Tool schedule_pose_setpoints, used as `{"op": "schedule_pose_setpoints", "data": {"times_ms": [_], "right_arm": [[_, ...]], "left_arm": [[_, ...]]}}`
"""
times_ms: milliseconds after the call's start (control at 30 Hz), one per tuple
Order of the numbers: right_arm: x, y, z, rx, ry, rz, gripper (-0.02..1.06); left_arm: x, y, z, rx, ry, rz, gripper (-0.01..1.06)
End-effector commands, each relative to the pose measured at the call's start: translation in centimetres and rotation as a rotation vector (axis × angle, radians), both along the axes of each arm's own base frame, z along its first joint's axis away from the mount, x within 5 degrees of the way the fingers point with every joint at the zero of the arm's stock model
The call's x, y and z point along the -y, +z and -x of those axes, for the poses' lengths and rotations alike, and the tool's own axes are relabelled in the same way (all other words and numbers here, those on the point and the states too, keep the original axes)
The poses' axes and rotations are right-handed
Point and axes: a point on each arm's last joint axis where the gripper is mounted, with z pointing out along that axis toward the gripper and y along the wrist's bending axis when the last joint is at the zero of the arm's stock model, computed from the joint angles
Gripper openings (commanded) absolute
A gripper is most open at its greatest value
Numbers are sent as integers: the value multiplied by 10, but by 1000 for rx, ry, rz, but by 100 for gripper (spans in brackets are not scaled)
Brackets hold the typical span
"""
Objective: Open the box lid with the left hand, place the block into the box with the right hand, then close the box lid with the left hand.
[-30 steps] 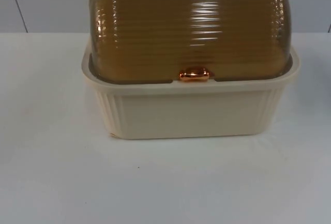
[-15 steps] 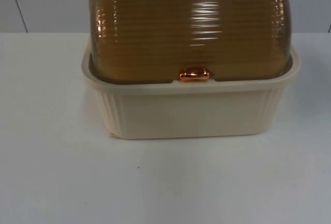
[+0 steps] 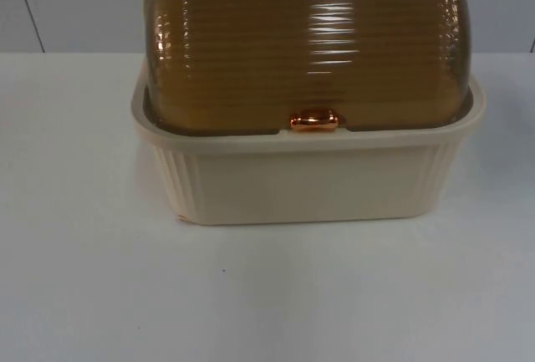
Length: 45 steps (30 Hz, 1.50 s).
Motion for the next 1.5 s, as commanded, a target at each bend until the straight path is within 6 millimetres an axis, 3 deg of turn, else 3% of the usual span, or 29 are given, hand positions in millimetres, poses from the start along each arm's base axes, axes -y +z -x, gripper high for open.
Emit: {"op": "schedule_pose_setpoints", "data": {"times_ms": [0,400,700,767,833,900,933,967,1000,1033,1467], "right_arm": [[-1,1,3,5,5,0,97],[-1,1,3,5,5,0,97],[-1,1,3,3,5,0,97],[-1,1,3,3,5,0,97],[-1,1,3,3,5,0,97],[-1,1,3,3,5,0,97],[-1,1,3,3,5,0,97],[-1,1,3,3,5,0,97],[-1,1,3,3,5,0,97],[-1,1,3,3,5,0,97],[-1,2,4,7,-7,-12,97]], "left_arm": [[3,0,0,-3,3,-9,0],[0,0,0,10,0,-98,0],[1,-1,1,-1,-2,-134,25],[3,0,1,6,-11,-140,36],[4,0,1,9,-14,-140,39],[10,0,1,12,-32,-140,72],[11,0,1,12,-35,-140,77],[12,0,1,12,-39,-140,98],[12,0,1,12,-39,-140,98],[12,0,1,12,-39,-139,105],[13,2,3,4,-28,-78,105]]}}
